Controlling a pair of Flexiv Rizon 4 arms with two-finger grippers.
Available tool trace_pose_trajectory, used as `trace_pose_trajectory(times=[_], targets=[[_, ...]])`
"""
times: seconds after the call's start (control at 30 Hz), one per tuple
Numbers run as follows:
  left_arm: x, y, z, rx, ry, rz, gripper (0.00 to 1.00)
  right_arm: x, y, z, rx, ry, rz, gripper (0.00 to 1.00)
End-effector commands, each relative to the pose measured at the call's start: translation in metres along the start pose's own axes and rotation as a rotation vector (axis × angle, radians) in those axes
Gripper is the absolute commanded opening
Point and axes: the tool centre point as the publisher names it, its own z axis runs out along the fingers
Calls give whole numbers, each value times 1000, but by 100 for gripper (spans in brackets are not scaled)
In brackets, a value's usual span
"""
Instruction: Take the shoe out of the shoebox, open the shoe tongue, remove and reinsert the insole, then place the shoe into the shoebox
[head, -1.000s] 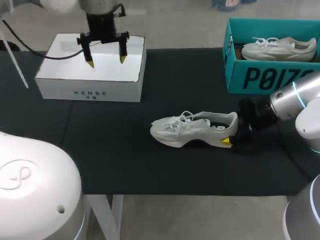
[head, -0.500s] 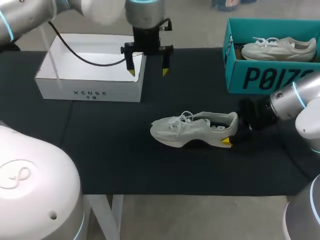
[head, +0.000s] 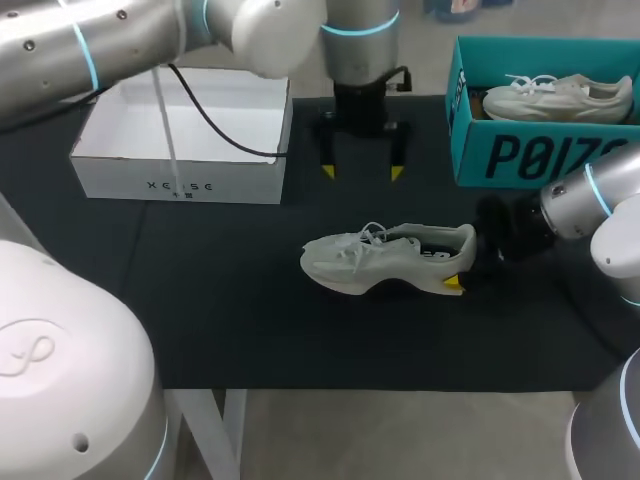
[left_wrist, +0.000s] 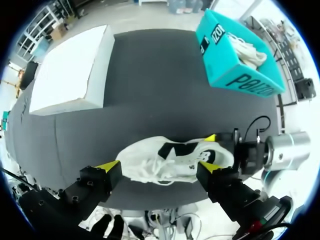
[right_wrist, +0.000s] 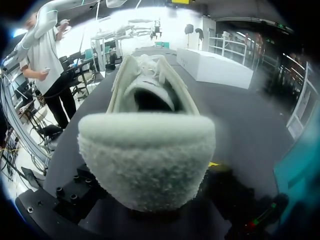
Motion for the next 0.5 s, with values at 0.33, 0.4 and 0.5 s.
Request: trace_pose_trajectory(times=[0.33, 0.4, 0.5], targets=[[53, 21, 38, -85, -16, 133, 100, -2, -3, 6, 2, 0, 1, 0], [57, 25, 49, -112, -22, 166, 100, -2, -3, 6, 2, 0, 1, 0], [59, 28, 62, -136, -26, 211, 100, -2, -3, 6, 2, 0, 1, 0]])
